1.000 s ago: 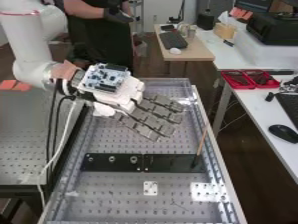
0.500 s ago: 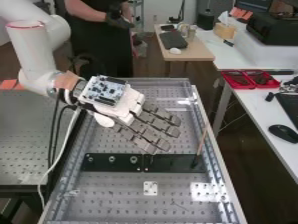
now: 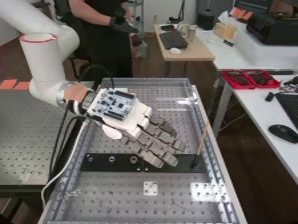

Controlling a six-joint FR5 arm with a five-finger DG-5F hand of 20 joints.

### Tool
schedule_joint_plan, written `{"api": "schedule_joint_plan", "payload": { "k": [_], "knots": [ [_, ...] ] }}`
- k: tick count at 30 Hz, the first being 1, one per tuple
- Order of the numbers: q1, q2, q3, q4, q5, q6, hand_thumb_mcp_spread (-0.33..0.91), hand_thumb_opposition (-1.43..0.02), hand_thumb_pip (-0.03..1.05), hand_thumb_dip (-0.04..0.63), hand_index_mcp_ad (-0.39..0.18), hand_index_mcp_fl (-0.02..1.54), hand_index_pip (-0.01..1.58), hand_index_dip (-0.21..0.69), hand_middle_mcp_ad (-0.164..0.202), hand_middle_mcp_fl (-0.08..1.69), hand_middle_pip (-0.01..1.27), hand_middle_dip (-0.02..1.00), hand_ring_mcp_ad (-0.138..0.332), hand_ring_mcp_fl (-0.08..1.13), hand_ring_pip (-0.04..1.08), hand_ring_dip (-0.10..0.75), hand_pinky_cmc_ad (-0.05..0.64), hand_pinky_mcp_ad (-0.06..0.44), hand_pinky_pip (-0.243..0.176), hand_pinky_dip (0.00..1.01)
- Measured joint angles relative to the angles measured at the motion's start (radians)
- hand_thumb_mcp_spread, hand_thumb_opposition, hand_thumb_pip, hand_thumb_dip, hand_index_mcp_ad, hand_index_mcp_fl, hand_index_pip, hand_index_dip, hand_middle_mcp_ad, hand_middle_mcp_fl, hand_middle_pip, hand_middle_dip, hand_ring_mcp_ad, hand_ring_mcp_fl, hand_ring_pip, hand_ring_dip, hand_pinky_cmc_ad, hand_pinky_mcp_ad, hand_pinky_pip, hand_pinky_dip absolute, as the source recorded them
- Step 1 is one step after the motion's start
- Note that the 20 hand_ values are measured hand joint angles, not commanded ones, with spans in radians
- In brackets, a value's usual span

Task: Grab the drill bit and place it in the clear container

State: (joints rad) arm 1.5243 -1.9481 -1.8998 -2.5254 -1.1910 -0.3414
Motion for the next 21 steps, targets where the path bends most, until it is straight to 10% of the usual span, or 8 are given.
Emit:
{"api": "schedule_joint_plan", "payload": {
  "k": [21],
  "knots": [
    [-0.051,-0.126,0.122,-0.028,-0.044,-0.001,0.35,-0.91,0.65,0.286,0.000,0.24,1.27,0.101,0.129,0.05,0.14,0.09,0.232,0.01,0.06,-0.012,0.173,0.176,-0.105,0.18]
  ]
}}
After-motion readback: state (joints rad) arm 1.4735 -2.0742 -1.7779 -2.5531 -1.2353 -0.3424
